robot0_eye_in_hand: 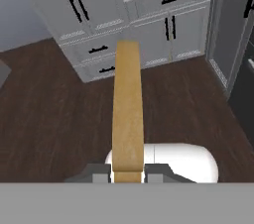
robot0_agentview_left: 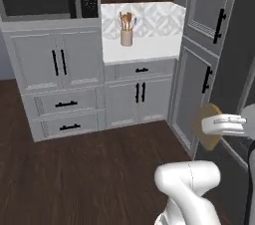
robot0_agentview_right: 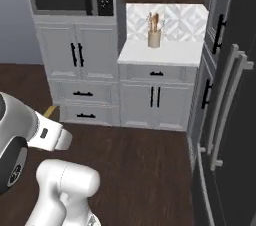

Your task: Start the toaster. Once the lever pops up, take the bread to the plate on the dining counter.

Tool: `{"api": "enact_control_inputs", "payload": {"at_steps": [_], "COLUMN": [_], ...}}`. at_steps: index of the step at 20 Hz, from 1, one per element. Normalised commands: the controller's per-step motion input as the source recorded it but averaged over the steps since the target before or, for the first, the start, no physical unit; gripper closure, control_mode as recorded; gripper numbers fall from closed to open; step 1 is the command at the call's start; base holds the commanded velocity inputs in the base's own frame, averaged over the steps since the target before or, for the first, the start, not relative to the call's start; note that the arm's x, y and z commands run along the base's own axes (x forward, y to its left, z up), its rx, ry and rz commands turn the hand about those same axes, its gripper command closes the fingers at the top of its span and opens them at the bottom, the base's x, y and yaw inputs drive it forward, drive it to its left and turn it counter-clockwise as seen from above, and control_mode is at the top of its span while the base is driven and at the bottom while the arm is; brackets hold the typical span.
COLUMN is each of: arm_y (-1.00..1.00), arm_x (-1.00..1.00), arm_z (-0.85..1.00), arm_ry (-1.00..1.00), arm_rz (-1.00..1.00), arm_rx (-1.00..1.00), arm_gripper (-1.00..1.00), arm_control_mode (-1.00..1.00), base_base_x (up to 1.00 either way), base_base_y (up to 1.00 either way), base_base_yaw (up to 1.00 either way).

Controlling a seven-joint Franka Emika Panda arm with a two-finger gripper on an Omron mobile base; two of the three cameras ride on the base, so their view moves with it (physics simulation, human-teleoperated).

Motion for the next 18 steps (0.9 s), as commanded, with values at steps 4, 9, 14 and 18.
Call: {"api": "enact_control_inputs", "payload": {"at_steps": [4, 9, 14, 18], "arm_y": [0.0, 0.0, 0.0, 0.0], "arm_x": [0.0, 0.0, 0.0, 0.0], "arm_z": [0.0, 0.0, 0.0, 0.0], "arm_ry": [0.0, 0.0, 0.0, 0.0], "arm_rz": [0.0, 0.0, 0.0, 0.0], "arm_rx": [0.0, 0.0, 0.0, 0.0], "arm_gripper": [1.0, 1.0, 1.0, 1.0], "arm_control_mode": [1.0, 1.0, 1.0, 1.0], "base_base_x": [-0.01, 0.78, 1.0, 1.0], "base_base_y": [0.01, 0.56, 0.98, 1.0], "base_base_yaw": [1.0, 0.59, 0.3, 0.3]}}
